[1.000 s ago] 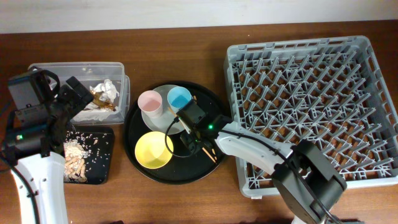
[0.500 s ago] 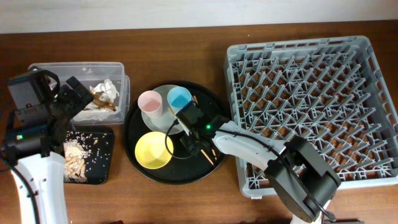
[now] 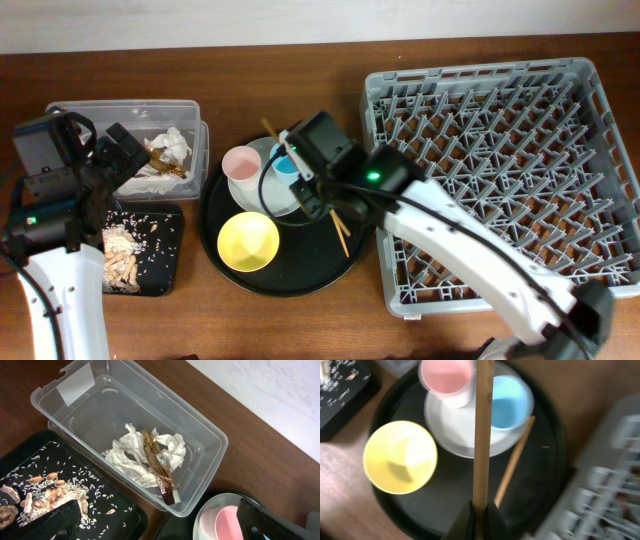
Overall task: Sort waste into correct bins and load items into the dishwasher rack
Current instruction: 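Grasp one chopstick with the right gripper and place it in the rack, then return the right gripper to the tray and grasp the second chopstick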
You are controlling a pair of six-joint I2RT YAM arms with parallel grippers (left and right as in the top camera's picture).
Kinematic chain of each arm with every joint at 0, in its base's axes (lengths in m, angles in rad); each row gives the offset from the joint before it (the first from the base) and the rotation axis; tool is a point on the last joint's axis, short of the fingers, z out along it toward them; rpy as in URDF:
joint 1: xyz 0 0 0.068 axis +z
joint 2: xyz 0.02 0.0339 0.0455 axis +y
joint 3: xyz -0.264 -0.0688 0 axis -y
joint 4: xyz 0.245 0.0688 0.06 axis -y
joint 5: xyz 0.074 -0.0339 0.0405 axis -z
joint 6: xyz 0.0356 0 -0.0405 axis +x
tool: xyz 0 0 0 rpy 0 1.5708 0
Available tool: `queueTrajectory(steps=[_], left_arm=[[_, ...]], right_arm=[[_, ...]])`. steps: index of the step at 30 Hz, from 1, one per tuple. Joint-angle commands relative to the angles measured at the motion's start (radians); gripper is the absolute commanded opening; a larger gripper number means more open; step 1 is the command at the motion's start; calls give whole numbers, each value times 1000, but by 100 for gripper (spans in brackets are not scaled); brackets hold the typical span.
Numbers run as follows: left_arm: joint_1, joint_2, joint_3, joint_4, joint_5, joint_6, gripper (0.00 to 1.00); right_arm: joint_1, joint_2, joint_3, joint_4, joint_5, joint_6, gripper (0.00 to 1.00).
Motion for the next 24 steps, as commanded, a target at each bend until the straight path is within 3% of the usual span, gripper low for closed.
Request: queueTrajectory(steps=[1, 5, 10, 17, 24], left_arm=[[5, -5, 11, 2, 10, -3, 99], [5, -5, 11, 2, 10, -3, 99], [5, -5, 11, 1, 10, -3, 99], [5, -5, 11, -6, 10, -3, 99], [5, -5, 11, -6, 10, -3, 99]], right_arm=[[-106, -18, 11, -66, 104, 27, 4], [-332, 14, 8, -137, 47, 39, 4], [-468, 72, 8, -147, -20, 16, 4], [-554, 199, 8, -152, -63, 16, 4], [-557, 216, 8, -130, -66, 16, 6]])
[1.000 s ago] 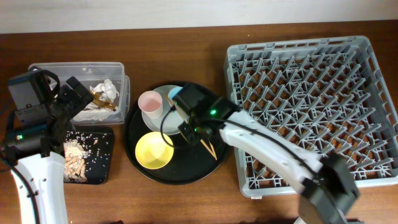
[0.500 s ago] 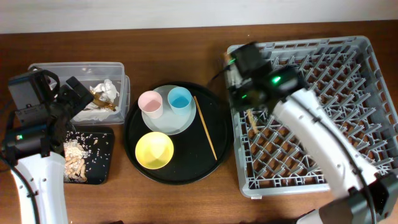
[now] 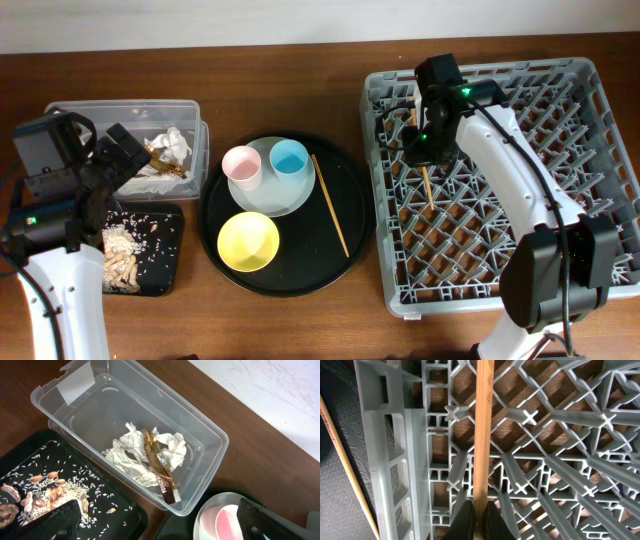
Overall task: Sort waste into correct bins and load items into the dishwasher rack
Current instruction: 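Return the right gripper to the tray and grasp the second chopstick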
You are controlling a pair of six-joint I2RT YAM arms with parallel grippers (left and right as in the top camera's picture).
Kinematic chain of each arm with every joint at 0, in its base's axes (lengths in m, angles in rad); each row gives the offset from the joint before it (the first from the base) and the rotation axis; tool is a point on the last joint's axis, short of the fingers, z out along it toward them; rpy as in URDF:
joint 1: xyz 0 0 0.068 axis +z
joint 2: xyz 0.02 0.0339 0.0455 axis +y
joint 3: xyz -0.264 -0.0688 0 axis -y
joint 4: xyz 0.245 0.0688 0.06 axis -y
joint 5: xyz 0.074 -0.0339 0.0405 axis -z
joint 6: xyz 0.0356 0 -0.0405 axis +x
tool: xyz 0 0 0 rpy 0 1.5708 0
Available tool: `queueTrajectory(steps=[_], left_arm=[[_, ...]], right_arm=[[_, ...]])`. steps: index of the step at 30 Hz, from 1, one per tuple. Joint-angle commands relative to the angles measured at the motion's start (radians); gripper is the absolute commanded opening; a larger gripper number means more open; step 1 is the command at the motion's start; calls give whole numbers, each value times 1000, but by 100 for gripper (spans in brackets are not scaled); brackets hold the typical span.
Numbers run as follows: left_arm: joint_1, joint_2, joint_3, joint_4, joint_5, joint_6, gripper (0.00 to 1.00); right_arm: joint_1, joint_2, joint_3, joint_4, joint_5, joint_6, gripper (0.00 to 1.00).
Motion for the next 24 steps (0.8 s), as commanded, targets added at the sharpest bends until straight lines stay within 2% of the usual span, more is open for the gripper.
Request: queueTrajectory(steps=[1, 4, 6, 11, 17, 22, 24], left_arm=[[5, -5, 10, -2, 10, -3, 99], [5, -5, 10, -2, 10, -3, 99], [5, -5, 10, -2, 10, -3, 99], [5, -5, 10, -2, 10, -3, 99], [5, -5, 10, -2, 10, -3, 99], [5, -5, 10, -2, 10, -3, 99], [5, -5, 10, -2, 10, -3, 99]], right_arm=[[-5, 2, 6, 2, -13, -7, 10], [-5, 2, 6, 2, -13, -7, 21], [-5, 2, 6, 0, -13, -7, 25], [-4, 2, 6, -1, -40, -7, 26], [34, 2, 6, 0, -352, -7, 26], [184, 2, 6, 23, -356, -5, 25], [249, 2, 5, 53, -264, 66, 26]])
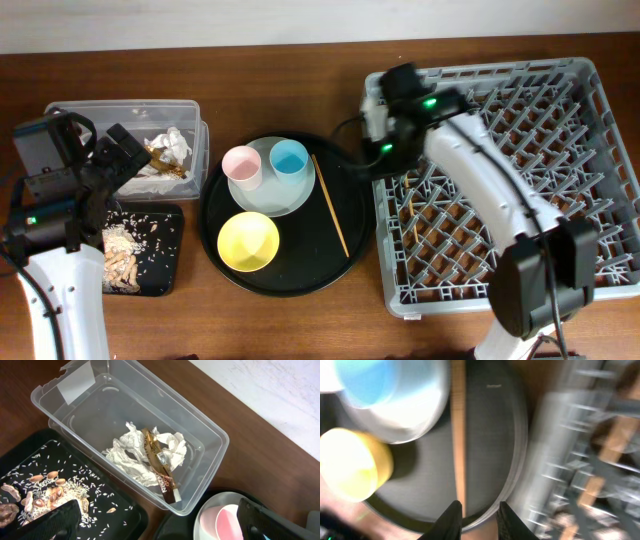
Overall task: Sort waste into correct bins and load items into the dishwasher rack
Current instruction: 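Return the right gripper to the tray and grasp the second chopstick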
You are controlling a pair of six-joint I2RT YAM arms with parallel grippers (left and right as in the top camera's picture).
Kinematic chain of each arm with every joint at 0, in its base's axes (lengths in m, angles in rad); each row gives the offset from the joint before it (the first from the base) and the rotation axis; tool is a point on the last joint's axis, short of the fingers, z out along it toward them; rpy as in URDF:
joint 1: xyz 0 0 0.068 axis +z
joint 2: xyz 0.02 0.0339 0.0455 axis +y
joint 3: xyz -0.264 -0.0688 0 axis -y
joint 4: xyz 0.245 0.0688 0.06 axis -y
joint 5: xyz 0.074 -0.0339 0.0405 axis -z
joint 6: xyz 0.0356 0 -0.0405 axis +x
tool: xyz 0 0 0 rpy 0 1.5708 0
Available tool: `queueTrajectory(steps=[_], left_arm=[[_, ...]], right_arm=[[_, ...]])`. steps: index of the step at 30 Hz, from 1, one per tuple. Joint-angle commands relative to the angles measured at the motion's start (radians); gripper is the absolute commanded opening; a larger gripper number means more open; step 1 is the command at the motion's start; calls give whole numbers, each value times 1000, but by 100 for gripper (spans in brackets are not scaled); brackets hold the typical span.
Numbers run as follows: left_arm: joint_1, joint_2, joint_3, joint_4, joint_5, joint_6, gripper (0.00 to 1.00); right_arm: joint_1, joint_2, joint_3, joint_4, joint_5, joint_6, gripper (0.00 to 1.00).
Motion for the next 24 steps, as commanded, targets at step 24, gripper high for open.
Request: queueTrajectory(steps=[24], left_arm=[[5, -5, 11, 0, 10, -3, 99]], right_arm=[[279, 2, -478, 681, 331, 258, 25]])
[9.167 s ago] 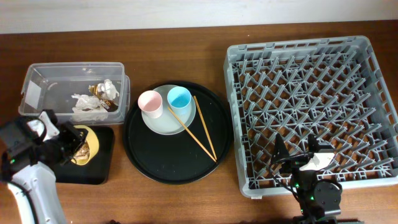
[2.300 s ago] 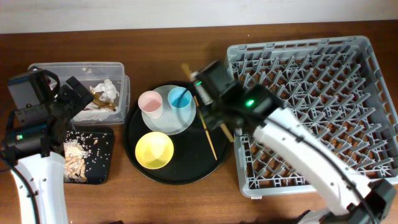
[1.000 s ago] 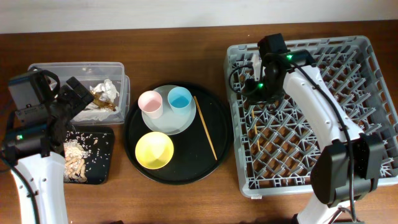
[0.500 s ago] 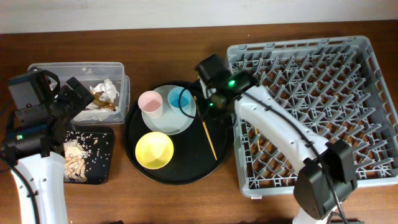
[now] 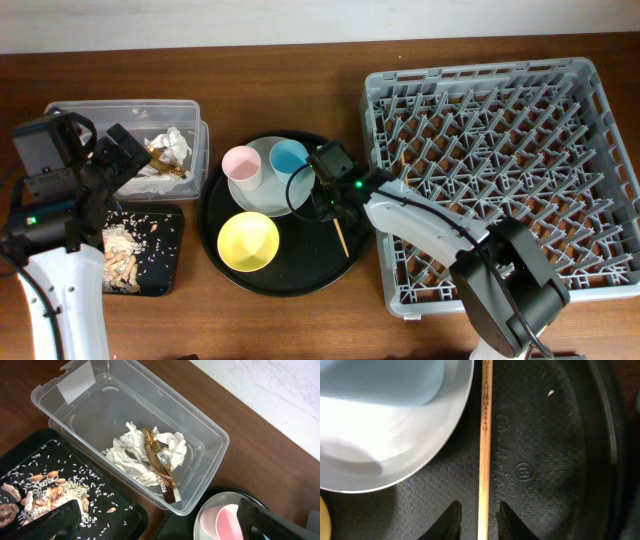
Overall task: Sort waste into correct bins and load items into the dishwasher rack
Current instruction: 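Return the right gripper to the tray and grasp the second chopstick, then insert the second chopstick into the rack with the right gripper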
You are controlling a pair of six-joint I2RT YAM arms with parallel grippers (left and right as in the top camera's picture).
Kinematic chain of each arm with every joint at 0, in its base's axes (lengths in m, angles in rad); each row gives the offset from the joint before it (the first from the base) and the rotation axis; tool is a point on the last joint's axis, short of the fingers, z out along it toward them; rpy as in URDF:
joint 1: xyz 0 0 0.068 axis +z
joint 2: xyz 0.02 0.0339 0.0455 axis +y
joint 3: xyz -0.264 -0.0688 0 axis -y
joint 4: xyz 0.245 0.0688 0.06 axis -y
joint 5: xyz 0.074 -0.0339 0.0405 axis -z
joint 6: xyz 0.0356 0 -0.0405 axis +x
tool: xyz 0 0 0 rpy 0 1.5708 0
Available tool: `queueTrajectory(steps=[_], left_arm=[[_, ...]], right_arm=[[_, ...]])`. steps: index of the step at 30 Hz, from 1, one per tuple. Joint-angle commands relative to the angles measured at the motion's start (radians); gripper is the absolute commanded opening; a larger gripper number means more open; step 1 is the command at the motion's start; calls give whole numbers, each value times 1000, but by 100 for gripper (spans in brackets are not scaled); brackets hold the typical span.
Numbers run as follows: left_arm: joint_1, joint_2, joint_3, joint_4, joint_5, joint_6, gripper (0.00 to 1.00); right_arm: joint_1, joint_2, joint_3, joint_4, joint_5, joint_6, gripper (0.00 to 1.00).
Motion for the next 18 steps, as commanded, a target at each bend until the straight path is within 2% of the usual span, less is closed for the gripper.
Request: queueTrajectory(steps=[1, 3, 8, 13, 18], left_arm=[[5, -5, 11, 2, 10, -3, 99], [5, -5, 11, 2, 10, -3, 99], [5, -5, 11, 2, 10, -3, 99], [5, -5, 11, 2, 10, -3, 99], [5, -5, 11, 2, 10, -3, 99]], right_arm=[[1, 2, -47, 55, -21, 16, 27], [1, 2, -69, 93, -20, 15, 31], [1, 2, -118, 185, -19, 15, 30], [0, 3, -151, 203, 60, 15, 30], [-1, 37, -154, 204, 59, 16, 29]])
